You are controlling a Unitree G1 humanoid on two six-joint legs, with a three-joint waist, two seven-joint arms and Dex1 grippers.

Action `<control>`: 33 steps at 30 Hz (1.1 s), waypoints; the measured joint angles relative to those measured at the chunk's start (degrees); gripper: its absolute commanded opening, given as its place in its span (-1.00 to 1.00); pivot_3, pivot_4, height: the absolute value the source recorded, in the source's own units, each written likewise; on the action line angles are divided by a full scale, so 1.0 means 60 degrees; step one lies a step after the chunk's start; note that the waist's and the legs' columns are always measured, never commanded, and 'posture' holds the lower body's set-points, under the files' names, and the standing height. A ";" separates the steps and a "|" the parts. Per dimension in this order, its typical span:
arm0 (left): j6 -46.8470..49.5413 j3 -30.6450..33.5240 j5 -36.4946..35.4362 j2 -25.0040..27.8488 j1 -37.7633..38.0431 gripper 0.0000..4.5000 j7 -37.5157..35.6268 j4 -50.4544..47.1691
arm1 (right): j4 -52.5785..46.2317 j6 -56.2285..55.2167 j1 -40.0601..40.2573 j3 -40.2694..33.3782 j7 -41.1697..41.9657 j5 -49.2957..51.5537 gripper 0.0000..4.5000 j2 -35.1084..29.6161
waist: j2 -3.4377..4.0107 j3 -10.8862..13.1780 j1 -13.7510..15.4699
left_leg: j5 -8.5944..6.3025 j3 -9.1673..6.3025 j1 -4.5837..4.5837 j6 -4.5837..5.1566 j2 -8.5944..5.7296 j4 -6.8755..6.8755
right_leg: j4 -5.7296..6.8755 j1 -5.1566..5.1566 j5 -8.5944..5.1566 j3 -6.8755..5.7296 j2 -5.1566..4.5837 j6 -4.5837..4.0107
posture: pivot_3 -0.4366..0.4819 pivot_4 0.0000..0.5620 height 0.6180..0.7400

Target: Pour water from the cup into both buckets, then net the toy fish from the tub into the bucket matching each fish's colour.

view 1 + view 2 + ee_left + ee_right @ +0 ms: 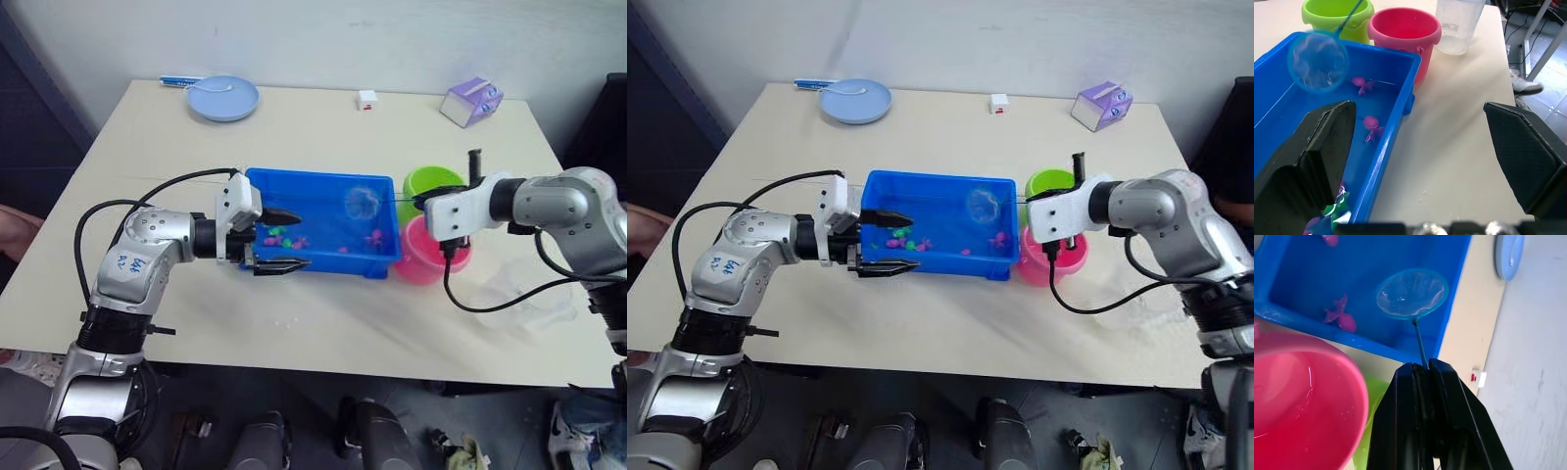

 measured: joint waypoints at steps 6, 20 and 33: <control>0.0030 0.0000 -0.0012 -0.0007 0.0001 1.00 0.0071 -0.0004 | 0.1148 -0.1551 -0.0556 0.0288 -0.0571 -0.1234 -0.64 0.0033 | 0.0007 0.0005 -0.0004 | 0.0000 -0.0002 -0.0001 0.0000 0.0002 -0.0003 | -0.0003 -0.0001 0.0000 0.0001 -0.0001 0.0000 | -0.05 -0.47 0.99; 0.0009 -0.0023 -0.0014 -0.0006 -0.0012 1.00 0.0045 -0.0003 | -0.0029 -0.1281 -0.0112 0.0124 0.0430 -0.0606 -0.64 0.0040 | 0.0014 0.0008 0.0006 | 0.0000 -0.0005 -0.0001 0.0000 0.0003 0.0002 | 0.0001 0.0000 0.0000 0.0000 -0.0002 0.0000 | -0.05 -0.47 0.99; -0.0241 -0.0139 -0.0010 -0.0102 -0.0129 1.00 -0.0054 0.0325 | -0.0377 -0.1304 0.0058 -0.0099 0.1217 -0.0503 -0.64 -0.0411 | 0.0015 0.0009 0.0014 | 0.0000 -0.0004 -0.0002 0.0000 0.0002 0.0001 | -0.0001 0.0000 0.0000 -0.0001 -0.0001 0.0000 | -0.05 -0.47 0.99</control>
